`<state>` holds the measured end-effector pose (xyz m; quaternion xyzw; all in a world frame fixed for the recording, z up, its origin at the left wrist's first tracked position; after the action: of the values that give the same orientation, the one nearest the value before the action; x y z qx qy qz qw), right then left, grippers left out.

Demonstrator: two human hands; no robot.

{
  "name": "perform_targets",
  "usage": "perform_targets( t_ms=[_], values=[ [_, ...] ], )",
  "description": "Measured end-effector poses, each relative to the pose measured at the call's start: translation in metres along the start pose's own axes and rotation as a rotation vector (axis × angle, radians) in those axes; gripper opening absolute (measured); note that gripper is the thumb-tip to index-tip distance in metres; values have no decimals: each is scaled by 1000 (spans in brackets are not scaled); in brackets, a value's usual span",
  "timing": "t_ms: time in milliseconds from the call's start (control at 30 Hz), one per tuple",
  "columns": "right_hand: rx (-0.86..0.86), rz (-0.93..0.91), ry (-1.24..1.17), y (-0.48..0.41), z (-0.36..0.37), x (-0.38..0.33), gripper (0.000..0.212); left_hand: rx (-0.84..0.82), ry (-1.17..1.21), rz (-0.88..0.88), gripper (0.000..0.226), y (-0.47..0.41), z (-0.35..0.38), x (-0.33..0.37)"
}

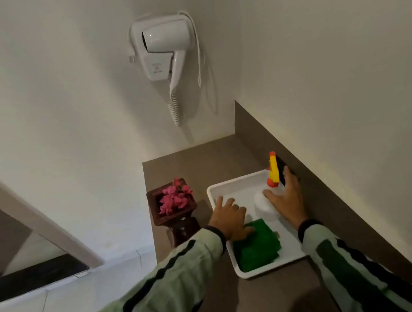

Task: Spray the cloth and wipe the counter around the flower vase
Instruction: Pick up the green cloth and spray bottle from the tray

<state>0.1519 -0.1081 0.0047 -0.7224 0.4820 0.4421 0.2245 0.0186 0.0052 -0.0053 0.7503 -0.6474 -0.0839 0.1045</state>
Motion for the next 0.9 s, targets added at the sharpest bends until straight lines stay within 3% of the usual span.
perform_targets(
  t_ms=[167, 267, 433, 567, 733, 900],
  values=[
    [-186, -42, -119, -25, 11, -13, 95, -102, 122, -72, 76, -8, 34, 11],
    [-130, -71, 17, -46, 14, -12, 80, -114, 187, -104, 81, -15, 39, 6],
    [-22, -63, -78, -48, 20, -9, 56, -104, 198, -70, 76, -25, 37, 3],
    [39, -149, -75, -36, 13, -27, 37, -51, 241, -51, 65, -22, 30, 5],
    [104, -340, -63, -4, -20, -64, 50, 78, 505, -115, 30, 1, 6, 14],
    [223, -495, -152, 57, -51, -92, 42, 316, 664, -141, 31, 48, -25, 23]
  ],
)
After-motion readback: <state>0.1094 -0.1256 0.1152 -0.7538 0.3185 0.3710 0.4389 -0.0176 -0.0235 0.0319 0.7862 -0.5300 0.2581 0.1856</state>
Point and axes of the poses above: each hand's wrist, its own y-axis away from the middle knuckle, its own z-axis out of the palm, x = y × z, the point moved 2 cm from there along -y, towards the middle knuckle, and after that the axes turned 7 degrees about z, right-handed, at the moved point
